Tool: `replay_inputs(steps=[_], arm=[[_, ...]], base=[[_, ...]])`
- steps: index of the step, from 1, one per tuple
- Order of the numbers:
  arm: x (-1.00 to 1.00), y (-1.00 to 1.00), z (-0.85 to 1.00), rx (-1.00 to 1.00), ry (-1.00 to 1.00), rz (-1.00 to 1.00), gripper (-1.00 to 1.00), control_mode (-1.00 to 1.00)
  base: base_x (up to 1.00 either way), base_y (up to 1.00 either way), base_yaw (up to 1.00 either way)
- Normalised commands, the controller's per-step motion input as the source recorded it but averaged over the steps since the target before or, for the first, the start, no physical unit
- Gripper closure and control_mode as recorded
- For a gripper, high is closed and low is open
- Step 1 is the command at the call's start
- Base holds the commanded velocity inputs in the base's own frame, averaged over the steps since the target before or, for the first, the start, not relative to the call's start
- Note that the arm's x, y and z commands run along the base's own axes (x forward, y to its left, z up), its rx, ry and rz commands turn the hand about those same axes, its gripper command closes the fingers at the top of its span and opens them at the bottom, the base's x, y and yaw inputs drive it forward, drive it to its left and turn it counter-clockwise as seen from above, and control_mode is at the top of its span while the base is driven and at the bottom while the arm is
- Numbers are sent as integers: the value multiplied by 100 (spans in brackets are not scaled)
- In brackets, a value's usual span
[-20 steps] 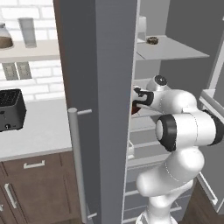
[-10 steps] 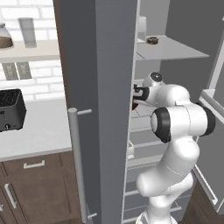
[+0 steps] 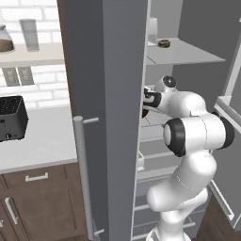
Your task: Pick the chicken drumstick and carrot from their plates and place them in the bowl. Then put the bowl in the fridge.
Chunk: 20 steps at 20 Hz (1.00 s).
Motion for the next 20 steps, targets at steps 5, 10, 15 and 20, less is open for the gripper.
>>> replay_inputs(steps=[5,10,15,20], arm=[[-87,-1,56,0,-8,0,-100,-100],[-93,0,68,0,2,0,-100,-100],[-99,0,74,-5,12,6,-100,-100],[-100,0,24,-13,7,11,-100,-100]], base=[[0,0,0],[0,0,0],[0,0,0],[0,0,0]])
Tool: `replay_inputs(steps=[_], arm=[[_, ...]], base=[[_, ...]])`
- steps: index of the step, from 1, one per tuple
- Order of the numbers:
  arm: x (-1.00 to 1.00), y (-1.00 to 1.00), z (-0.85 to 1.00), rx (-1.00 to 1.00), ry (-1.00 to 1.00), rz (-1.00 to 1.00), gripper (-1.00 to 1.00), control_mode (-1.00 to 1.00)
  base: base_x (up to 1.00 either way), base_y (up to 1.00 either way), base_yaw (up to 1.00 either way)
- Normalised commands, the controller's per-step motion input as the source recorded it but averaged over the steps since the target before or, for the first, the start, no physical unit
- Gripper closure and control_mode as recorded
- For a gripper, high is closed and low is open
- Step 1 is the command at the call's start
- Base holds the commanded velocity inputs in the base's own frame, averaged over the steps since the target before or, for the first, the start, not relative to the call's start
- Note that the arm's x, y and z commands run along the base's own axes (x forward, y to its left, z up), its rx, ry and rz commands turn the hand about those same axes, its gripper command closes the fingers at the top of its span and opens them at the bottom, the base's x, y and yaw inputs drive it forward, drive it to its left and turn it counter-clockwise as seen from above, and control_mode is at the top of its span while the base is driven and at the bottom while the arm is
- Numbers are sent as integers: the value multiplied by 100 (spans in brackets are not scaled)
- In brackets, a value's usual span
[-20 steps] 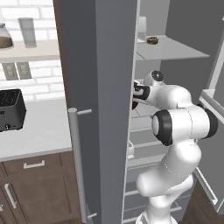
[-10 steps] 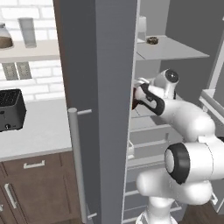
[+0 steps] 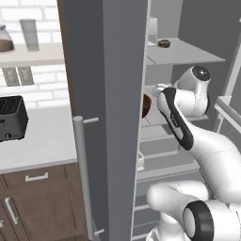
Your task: Pick the chicken drumstick and carrot from their plates and place them in the bowl. Then put the bowl in the fridge.
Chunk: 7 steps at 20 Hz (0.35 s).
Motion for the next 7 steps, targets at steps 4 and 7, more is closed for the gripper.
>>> replay_inputs(steps=[4,7], arm=[[-100,0,-18,-17,-6,9,-100,-100],[-100,0,-40,-10,-30,5,-100,-100]], base=[[0,0,0],[0,0,0]])
